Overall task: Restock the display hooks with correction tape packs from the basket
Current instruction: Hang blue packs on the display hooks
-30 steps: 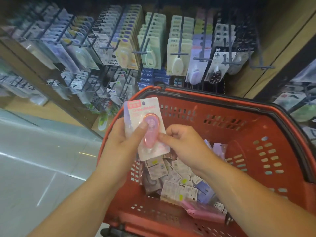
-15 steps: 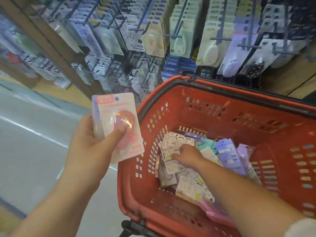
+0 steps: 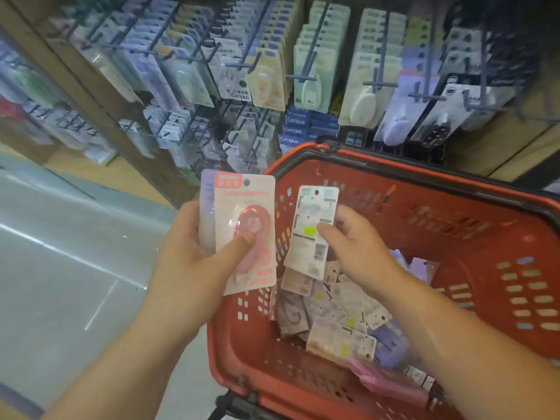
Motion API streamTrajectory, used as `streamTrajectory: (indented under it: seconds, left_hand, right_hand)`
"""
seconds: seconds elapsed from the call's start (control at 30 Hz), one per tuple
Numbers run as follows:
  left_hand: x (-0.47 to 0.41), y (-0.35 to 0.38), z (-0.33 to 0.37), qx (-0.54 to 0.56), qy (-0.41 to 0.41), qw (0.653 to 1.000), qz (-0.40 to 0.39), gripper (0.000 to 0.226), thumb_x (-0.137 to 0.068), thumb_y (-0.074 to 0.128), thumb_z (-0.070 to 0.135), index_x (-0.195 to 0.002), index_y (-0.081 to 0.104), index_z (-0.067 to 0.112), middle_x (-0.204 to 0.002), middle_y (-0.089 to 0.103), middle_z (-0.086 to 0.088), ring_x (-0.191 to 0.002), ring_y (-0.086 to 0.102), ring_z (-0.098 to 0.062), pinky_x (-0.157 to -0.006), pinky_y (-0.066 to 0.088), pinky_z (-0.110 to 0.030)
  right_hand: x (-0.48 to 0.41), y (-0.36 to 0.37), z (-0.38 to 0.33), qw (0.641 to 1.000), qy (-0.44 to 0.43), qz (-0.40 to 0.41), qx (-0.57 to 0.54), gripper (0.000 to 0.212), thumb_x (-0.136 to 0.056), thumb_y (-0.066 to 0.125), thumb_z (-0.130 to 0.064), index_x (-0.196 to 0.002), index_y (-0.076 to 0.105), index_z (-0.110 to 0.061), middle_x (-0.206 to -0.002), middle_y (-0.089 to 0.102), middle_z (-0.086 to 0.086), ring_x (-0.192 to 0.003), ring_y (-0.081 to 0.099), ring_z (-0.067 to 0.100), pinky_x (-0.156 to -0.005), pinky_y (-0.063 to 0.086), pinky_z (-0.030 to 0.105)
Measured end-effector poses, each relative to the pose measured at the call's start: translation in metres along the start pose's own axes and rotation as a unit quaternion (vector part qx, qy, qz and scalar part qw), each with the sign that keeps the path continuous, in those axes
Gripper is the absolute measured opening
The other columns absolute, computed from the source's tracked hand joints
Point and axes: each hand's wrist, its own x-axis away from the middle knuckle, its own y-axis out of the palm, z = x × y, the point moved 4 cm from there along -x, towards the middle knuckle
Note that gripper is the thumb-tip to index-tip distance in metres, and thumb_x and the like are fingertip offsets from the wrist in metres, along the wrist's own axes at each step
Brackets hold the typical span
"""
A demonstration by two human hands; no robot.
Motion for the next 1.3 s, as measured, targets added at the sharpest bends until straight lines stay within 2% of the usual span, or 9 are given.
streamTrajectory:
  seconds: [0.17, 0.33, 0.43, 0.53, 0.8, 0.97, 1.1, 1.23, 1.3]
  left_hand:
    - [0.002, 0.051, -0.003, 0.015, 0.029, 0.999, -0.040, 0.029, -0.086, 0.086, 0.039, -0.108, 0.067, 0.038, -0.103, 0.079, 0.006, -0.094, 0.078, -0.015, -0.080, 0.064, -0.043]
    - [-0.002, 0.085, -0.005, 0.069, 0.014, 0.994, -0.089, 0.028, -0.087, 0.081, 0.032, -0.111, 0.068, 0.031, -0.101, 0.078, 0.007, -0.091, 0.074, -0.008, -0.067, 0.056, -0.019]
    - [-0.001, 0.094, -0.004, 0.075, 0.010, 0.991, -0.111, 0.043, -0.076, 0.076, 0.030, -0.118, 0.066, 0.025, -0.109, 0.077, -0.006, -0.095, 0.075, -0.019, -0.077, 0.060, -0.042]
    - [0.002, 0.095, -0.007, 0.105, 0.007, 0.988, -0.116, 0.045, -0.077, 0.076, 0.024, -0.122, 0.067, 0.028, -0.118, 0.076, -0.008, -0.108, 0.073, -0.035, -0.095, 0.056, -0.060]
    - [0.007, 0.085, -0.007, 0.189, -0.027, 0.980, -0.055, 0.035, -0.088, 0.073, 0.026, -0.122, 0.068, 0.021, -0.120, 0.077, -0.007, -0.110, 0.073, -0.025, -0.094, 0.057, -0.050]
    - [0.013, 0.081, -0.008, 0.171, -0.017, 0.984, -0.056, 0.023, -0.102, 0.061, 0.013, -0.123, 0.061, 0.022, -0.103, 0.078, 0.006, -0.090, 0.075, -0.008, -0.063, 0.059, -0.023]
    - [0.012, 0.071, -0.007, 0.127, -0.010, 0.991, -0.038, 0.058, -0.071, 0.089, 0.032, -0.121, 0.061, 0.026, -0.113, 0.078, 0.000, -0.104, 0.077, -0.022, -0.081, 0.064, -0.045]
    - [0.005, 0.046, -0.004, 0.111, 0.003, 0.994, 0.003, 0.052, -0.073, 0.080, 0.024, -0.122, 0.062, 0.023, -0.113, 0.079, -0.001, -0.103, 0.077, -0.025, -0.080, 0.064, -0.046]
    - [0.002, 0.026, 0.000, 0.087, 0.008, 0.996, 0.024, 0.049, -0.074, 0.080, 0.024, -0.121, 0.064, 0.026, -0.112, 0.079, -0.001, -0.102, 0.078, -0.027, -0.083, 0.064, -0.051]
  right_hand:
    - [0.042, -0.015, -0.062, 0.995, -0.094, 0.044, 0.006, 0.027, -0.101, 0.057, -0.034, -0.086, 0.057, -0.011, -0.077, 0.061, 0.001, -0.073, 0.058, 0.021, -0.071, 0.050, 0.037]
    - [0.061, -0.027, -0.055, 0.984, -0.109, 0.130, -0.047, 0.018, -0.106, 0.044, -0.027, -0.098, 0.059, -0.024, -0.099, 0.066, -0.007, -0.092, 0.063, 0.014, -0.079, 0.051, 0.035]
    - [0.060, -0.038, -0.050, 0.977, -0.093, 0.157, -0.106, 0.025, -0.102, 0.058, -0.012, -0.110, 0.058, -0.035, -0.097, 0.070, -0.008, -0.088, 0.066, 0.010, -0.077, 0.052, 0.024]
    - [0.058, -0.041, -0.045, 0.979, -0.068, 0.152, -0.122, 0.023, -0.098, 0.067, -0.027, -0.118, 0.062, -0.038, -0.104, 0.069, -0.009, -0.096, 0.065, 0.006, -0.081, 0.052, 0.018]
    - [0.053, -0.037, -0.039, 0.981, -0.031, 0.152, -0.119, 0.031, -0.103, 0.055, -0.040, -0.082, 0.058, -0.018, -0.068, 0.056, -0.016, -0.063, 0.049, 0.001, -0.061, 0.042, 0.022]
    - [0.049, -0.019, -0.045, 0.989, -0.014, 0.119, -0.089, 0.025, -0.102, 0.057, -0.039, -0.086, 0.060, -0.020, -0.073, 0.058, -0.010, -0.066, 0.051, 0.005, -0.066, 0.043, 0.028]
    - [0.048, -0.004, -0.056, 0.995, -0.033, 0.078, -0.060, 0.036, -0.098, 0.064, -0.042, -0.071, 0.055, -0.021, -0.066, 0.052, -0.005, -0.062, 0.047, 0.010, -0.061, 0.040, 0.032]
    - [0.034, 0.005, -0.047, 0.995, -0.042, 0.032, -0.087, 0.039, -0.103, 0.054, -0.042, -0.086, 0.060, -0.007, -0.081, 0.060, 0.019, -0.072, 0.054, 0.016, -0.066, 0.045, 0.040]
    - [0.018, 0.009, -0.020, 0.998, 0.012, 0.013, -0.065, 0.032, -0.106, 0.054, -0.032, -0.091, 0.064, -0.006, -0.081, 0.063, 0.012, -0.073, 0.057, 0.012, -0.065, 0.046, 0.029]
